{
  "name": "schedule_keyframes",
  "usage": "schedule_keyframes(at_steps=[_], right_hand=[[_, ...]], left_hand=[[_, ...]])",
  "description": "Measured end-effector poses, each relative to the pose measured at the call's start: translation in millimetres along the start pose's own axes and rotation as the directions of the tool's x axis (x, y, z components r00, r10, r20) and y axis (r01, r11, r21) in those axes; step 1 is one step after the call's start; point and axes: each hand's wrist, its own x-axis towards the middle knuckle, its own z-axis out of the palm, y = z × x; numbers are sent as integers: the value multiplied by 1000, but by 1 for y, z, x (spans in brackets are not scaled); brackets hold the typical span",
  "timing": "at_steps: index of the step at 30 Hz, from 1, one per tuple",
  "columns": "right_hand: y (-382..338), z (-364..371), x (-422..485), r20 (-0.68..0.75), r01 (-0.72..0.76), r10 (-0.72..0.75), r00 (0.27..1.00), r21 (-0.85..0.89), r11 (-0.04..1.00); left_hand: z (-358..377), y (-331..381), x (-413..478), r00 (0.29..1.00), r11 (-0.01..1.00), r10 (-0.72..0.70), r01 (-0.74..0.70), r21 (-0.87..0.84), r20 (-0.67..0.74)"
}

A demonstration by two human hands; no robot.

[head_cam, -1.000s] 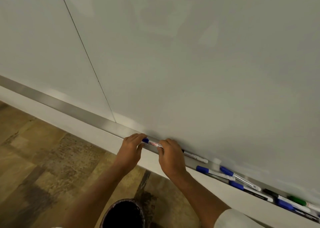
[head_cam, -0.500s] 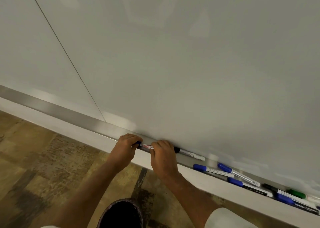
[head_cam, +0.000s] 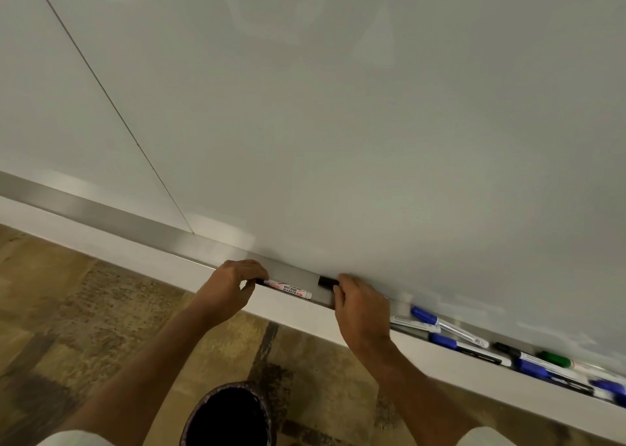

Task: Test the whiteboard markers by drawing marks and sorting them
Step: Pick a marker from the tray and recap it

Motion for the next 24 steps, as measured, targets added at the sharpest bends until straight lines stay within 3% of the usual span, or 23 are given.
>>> schedule_keyframes(at_steps=[4,10,13,17,20,24], right_hand=[[12,-2,-3,107,18,-9,994,-86,996],[13,-3,1,188,80,-51,981,-147,986],[13,-10,4,97,153,-141,985,-128,980],[6,-24,7,-104,220,-217,971,25,975],[-11,-48,8,-159,166,-131,979,230,959],[-33,-94,7,-173,112,-33,984,470,875]], left_hand=[[4,-1,-7,998,999,41,-42,-7,-39],[5,3,-11,997,999,-27,29,25,-67],[6,2,-13,995,996,-80,82,28,-54],[4,20,-11,989,991,-133,133,8,-66],[-3,68,-3,951,935,-253,193,-297,-177],[-18,147,14,957,689,-275,131,-712,-89]])
